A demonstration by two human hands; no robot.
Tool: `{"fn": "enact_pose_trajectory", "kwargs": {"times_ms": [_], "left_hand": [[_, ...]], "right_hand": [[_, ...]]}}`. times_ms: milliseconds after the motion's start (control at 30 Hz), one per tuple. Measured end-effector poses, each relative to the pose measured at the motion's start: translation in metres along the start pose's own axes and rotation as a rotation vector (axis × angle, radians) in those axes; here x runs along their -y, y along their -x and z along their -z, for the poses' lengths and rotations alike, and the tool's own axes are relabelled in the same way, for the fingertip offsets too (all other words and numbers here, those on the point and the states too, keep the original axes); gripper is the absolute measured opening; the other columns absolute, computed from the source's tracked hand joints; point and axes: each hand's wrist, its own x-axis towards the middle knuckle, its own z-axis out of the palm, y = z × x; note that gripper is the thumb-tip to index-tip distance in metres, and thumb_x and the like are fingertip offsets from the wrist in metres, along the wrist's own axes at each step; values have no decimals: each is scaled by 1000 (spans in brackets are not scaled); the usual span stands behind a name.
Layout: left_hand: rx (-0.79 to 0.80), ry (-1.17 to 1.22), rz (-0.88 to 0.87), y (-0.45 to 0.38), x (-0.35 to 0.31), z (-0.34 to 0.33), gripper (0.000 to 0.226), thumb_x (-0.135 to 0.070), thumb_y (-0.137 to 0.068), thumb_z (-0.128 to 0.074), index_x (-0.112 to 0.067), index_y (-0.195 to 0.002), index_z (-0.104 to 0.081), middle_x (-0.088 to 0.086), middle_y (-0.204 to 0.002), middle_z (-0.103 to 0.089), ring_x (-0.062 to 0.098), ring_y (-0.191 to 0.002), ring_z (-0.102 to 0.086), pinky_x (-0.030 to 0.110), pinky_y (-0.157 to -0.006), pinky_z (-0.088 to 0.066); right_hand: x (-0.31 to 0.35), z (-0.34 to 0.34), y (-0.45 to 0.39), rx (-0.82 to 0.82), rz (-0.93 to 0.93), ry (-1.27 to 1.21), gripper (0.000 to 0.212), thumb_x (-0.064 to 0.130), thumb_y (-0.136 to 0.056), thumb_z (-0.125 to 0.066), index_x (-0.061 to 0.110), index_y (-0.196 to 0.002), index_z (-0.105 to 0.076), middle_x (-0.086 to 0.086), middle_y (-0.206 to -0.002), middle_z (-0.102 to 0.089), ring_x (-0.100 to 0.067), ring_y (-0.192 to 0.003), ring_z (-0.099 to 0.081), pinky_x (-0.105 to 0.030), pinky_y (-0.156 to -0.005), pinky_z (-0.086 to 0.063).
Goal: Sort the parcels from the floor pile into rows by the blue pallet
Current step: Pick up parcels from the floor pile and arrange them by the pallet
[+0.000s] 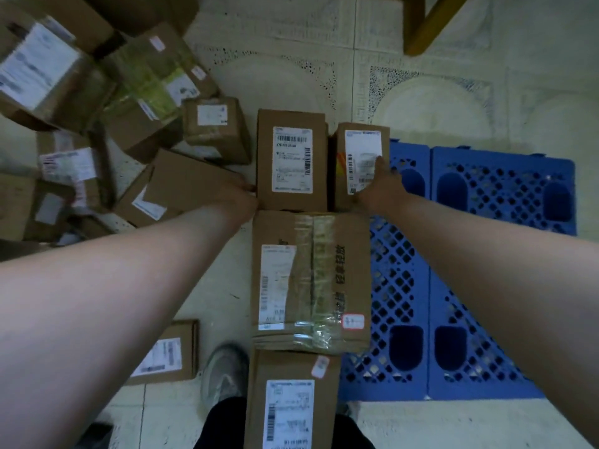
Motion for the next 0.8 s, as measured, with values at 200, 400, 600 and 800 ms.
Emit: {"fn": "enact_pose_trajectory", "kwargs": {"times_ms": [200,400,600,800], "left_hand": [[-7,-67,-81,-7,-11,3,74,-27,-83,-72,-19,-148,-38,0,-133,-54,25,-117,-56,37,-94,-52],[57,-101,-293,-14,-13,-8,61,-28,-87,-70,-29,-143,-45,-1,-132,-59,24,-118,-57,36,-97,-50],[129,-188,-289,-17,-19,-2,67,-16,-85,-73,-23,-144,-43,9,-134,-55,28,-117,-56,35,-99,-48],[100,-245,-136,2,8,47,55,-15,-91,-63,-1,-140,-44,18,-136,-52,38,-119,-53,39,-95,-48]], "right_hand": [[-2,1,-4,-21,-62,-13,72,28,-85,-66,19,-145,-29,-19,-140,-33,-37,-127,-42,-37,-106,-40],[-16,7,-25,24,-25,-92,99,36,-71,-72,25,-155,-20,-17,-154,-27,-35,-132,-42,-39,-113,-36],[-19,18,-12,1,86,133,73,18,-95,-59,11,-155,-18,-21,-154,-22,-35,-140,-29,-31,-113,-27],[33,23,9,-85,311,217,52,30,-94,-50,4,-138,-43,-25,-138,-44,-40,-121,-48,-38,-92,-46]]}}
